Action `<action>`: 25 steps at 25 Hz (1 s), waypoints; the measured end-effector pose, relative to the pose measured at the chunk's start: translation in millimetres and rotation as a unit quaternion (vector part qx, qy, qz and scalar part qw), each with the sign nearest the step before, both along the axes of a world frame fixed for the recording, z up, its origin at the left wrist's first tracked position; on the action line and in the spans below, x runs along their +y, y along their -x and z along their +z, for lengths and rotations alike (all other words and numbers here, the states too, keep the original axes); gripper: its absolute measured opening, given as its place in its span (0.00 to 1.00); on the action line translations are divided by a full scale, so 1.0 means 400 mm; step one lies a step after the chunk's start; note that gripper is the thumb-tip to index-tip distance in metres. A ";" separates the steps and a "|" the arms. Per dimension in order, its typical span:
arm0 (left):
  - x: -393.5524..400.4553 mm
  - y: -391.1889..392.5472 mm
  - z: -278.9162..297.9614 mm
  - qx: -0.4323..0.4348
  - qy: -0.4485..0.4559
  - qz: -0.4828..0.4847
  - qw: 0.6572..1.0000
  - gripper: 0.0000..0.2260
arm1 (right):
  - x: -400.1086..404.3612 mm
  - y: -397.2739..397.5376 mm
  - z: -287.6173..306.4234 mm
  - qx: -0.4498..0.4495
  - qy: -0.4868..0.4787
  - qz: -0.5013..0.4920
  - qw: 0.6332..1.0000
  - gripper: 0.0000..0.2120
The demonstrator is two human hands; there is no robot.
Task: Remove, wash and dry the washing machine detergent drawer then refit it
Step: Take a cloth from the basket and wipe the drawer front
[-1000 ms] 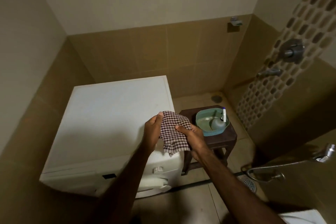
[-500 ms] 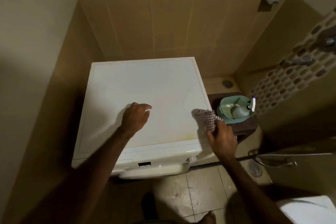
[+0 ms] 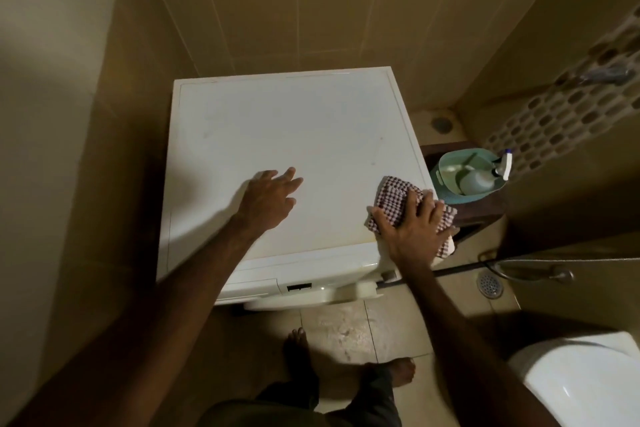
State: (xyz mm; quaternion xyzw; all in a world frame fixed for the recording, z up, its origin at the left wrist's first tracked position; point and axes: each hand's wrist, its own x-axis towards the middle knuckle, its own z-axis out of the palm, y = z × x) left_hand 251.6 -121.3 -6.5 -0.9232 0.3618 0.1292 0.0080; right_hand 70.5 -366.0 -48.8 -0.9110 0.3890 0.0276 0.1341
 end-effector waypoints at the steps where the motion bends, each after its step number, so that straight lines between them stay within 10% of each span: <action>1: -0.003 0.001 -0.004 -0.002 0.002 0.004 1.000 0.23 | 0.039 -0.013 -0.007 -0.005 0.012 0.011 1.000 0.48; 9: 0.003 -0.002 -0.025 0.006 0.018 0.000 1.000 0.22 | 0.166 0.153 -0.106 -0.051 0.070 0.213 0.973 0.35; 18: 0.012 -0.006 -0.023 0.001 0.024 -0.002 1.000 0.22 | -0.052 0.072 -0.055 -0.035 0.056 -0.074 0.995 0.35; 25: 0.007 -0.011 -0.020 0.019 0.031 0.011 0.999 0.23 | 0.403 -0.011 -0.089 -0.087 0.031 0.200 0.975 0.35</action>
